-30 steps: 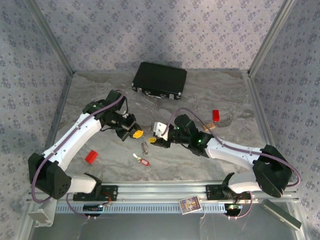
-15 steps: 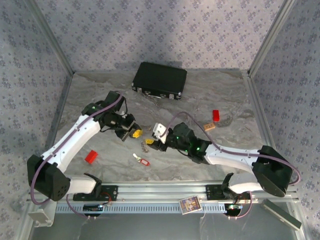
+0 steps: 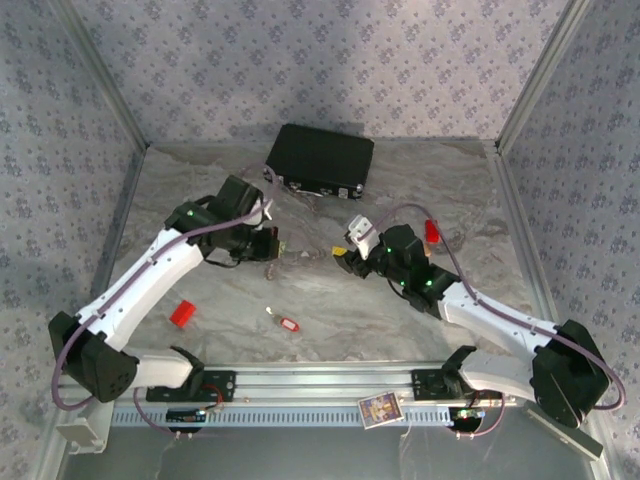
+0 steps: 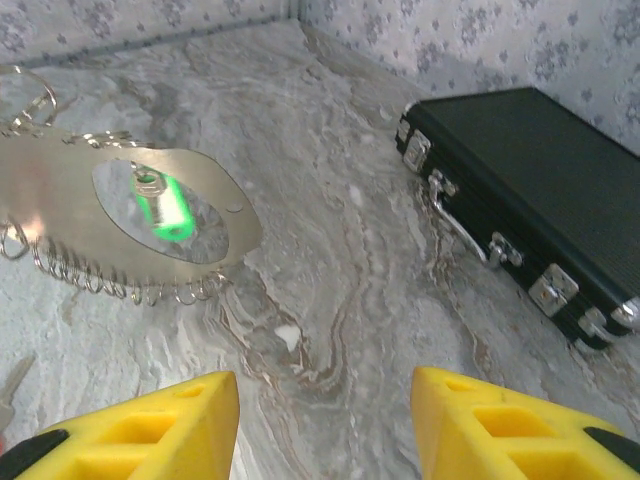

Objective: Put the keys on the keyring

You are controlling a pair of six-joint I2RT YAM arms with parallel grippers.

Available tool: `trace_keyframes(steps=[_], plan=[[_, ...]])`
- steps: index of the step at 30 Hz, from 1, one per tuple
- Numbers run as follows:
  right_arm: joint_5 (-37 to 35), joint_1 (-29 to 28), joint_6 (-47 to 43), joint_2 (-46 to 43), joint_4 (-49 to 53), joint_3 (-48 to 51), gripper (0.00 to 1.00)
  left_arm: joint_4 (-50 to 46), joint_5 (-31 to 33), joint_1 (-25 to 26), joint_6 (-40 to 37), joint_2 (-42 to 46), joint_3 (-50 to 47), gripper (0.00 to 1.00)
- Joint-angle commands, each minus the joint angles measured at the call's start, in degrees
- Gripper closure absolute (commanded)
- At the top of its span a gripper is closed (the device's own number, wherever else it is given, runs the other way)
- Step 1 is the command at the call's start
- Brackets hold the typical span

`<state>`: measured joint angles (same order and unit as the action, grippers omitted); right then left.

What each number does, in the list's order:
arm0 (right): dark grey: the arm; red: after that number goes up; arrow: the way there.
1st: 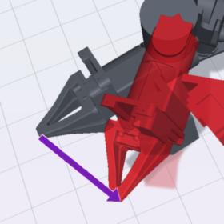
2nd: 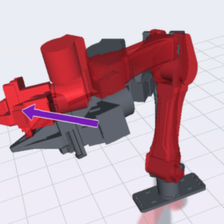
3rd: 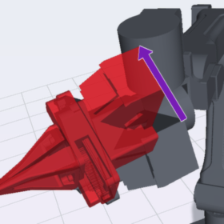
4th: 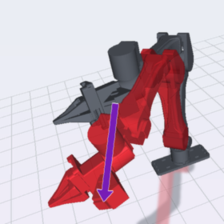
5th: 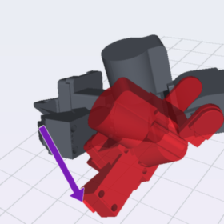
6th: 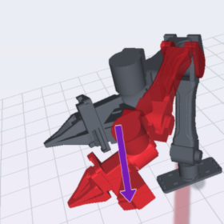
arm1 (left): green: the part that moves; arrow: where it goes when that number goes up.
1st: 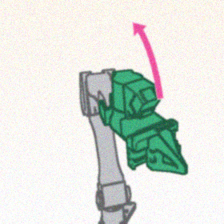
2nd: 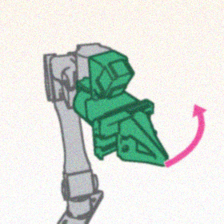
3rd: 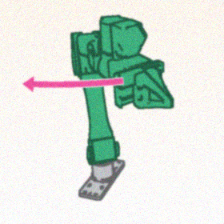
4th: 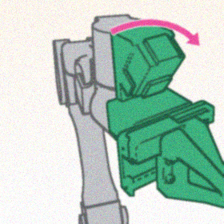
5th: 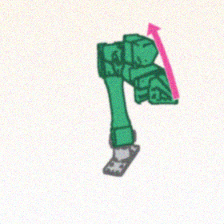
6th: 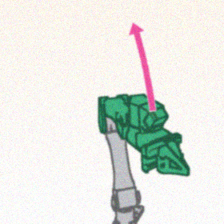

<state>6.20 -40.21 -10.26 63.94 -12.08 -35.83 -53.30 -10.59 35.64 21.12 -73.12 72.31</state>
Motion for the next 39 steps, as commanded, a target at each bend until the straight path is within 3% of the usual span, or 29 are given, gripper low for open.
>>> trace_keyframes(steps=[1,8,14,21,26,30,39], plan=[[1.0,0.6,0.2,-1.3,3.5,-1.7,0.5,6.4,5.3,1.2,-17.0,5.2,-3.6,1.0],[9.6,2.0,-4.0,-2.5,4.1,-2.1,0.51,19.0,3.1,1.7,-32.4,13.8,-14.1,1.0],[18.9,3.4,-9.3,-1.5,6.4,-4.9,0.52,19.4,-2.2,1.7,-42.0,14.3,-16.0,1.0],[23.4,4.9,-12.4,0.7,4.1,-7.3,0.54,22.9,-6.4,1.8,-54.7,17.6,-20.5,1.0],[30.7,2.7,-20.5,3.4,2.8,-8.1,0.58,24.4,-10.8,2.0,-61.1,18.8,-22.5,1.0],[31.1,0.5,-25.8,6.8,7.0,-10.7,0.64,25.8,-11.5,3.4,-65.0,19.3,-24.0,1.0],[29.1,-3.2,-32.2,10.8,5.4,-10.1,0.59,28.2,-12.8,4.9,-67.6,20.0,-26.2,1.0]])
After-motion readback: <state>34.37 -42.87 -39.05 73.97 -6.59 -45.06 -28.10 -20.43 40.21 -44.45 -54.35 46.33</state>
